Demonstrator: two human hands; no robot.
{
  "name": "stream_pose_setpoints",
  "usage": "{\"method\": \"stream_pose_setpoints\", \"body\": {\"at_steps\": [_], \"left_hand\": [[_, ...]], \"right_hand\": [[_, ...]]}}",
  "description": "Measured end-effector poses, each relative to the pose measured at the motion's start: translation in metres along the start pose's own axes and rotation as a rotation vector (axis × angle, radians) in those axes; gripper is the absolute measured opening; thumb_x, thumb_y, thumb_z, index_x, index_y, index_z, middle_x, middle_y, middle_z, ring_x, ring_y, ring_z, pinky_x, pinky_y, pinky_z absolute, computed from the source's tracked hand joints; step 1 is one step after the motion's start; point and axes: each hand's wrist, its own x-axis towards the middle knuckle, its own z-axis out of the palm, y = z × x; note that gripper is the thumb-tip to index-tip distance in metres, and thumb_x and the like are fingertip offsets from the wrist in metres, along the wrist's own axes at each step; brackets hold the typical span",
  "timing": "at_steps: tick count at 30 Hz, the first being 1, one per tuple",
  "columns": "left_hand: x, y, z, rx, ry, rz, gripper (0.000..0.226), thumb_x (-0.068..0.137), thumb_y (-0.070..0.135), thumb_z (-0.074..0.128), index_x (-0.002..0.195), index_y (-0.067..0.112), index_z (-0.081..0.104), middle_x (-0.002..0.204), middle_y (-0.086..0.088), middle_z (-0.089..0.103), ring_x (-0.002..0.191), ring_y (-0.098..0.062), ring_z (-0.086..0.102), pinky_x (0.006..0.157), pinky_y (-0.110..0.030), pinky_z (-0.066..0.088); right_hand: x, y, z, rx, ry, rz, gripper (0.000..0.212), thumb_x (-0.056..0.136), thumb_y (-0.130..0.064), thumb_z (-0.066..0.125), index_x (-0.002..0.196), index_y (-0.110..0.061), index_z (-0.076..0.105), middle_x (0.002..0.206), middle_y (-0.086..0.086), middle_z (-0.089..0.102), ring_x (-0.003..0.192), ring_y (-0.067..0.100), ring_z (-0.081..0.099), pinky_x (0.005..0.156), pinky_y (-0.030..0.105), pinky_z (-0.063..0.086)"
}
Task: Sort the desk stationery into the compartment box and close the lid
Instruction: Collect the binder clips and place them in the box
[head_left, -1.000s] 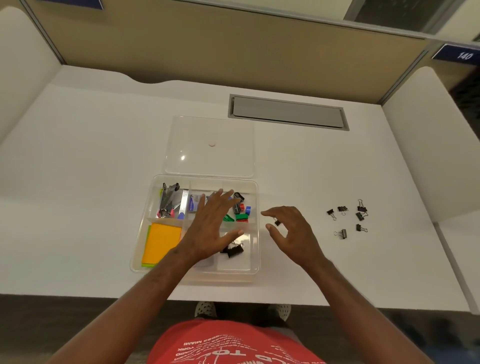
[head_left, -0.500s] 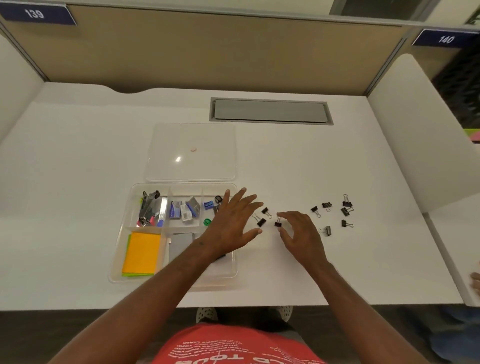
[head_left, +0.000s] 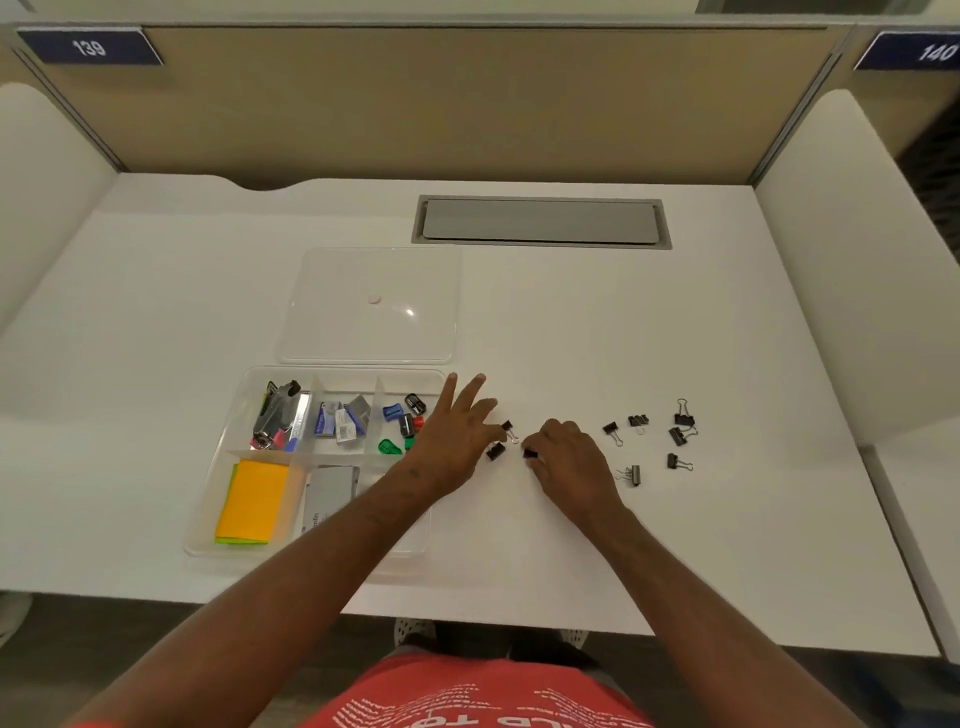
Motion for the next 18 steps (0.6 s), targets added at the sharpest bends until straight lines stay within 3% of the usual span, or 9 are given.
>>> {"method": "stream_pose_setpoints", "body": {"at_steps": [6, 9, 18], "left_hand": [[0.013, 0.008, -0.006, 0.095, -0.097, -0.005, 0.042, 0.088, 0.011, 0.066, 0.127, 0.028, 0.062, 0.137, -0.010, 0.053, 0.137, -0.034, 0.036, 0.119, -0.064, 0.001], [0.016, 0.012, -0.009, 0.143, -0.103, 0.000, 0.041, 0.088, 0.013, 0.065, 0.127, 0.025, 0.061, 0.134, -0.009, 0.051, 0.129, -0.031, 0.042, 0.117, -0.066, 0.002], [0.013, 0.007, -0.014, 0.123, -0.063, 0.067, 0.025, 0.090, 0.025, 0.064, 0.114, 0.025, 0.066, 0.126, -0.006, 0.053, 0.125, -0.028, 0.044, 0.116, -0.067, 0.000]], "right_hand": [[0.004, 0.009, -0.002, 0.018, -0.035, -0.044, 0.019, 0.096, -0.022, 0.056, 0.107, -0.016, 0.070, 0.101, 0.003, 0.065, 0.097, 0.025, 0.058, 0.077, 0.035, 0.047], [0.002, 0.012, -0.006, 0.107, 0.009, 0.019, 0.014, 0.093, -0.020, 0.060, 0.102, -0.017, 0.072, 0.096, 0.000, 0.066, 0.094, 0.023, 0.058, 0.075, 0.033, 0.047], [0.005, 0.018, -0.026, 0.289, 0.174, 0.136, 0.010, 0.089, -0.024, 0.066, 0.097, -0.029, 0.067, 0.089, -0.013, 0.057, 0.090, 0.012, 0.052, 0.067, 0.025, 0.044]]}}
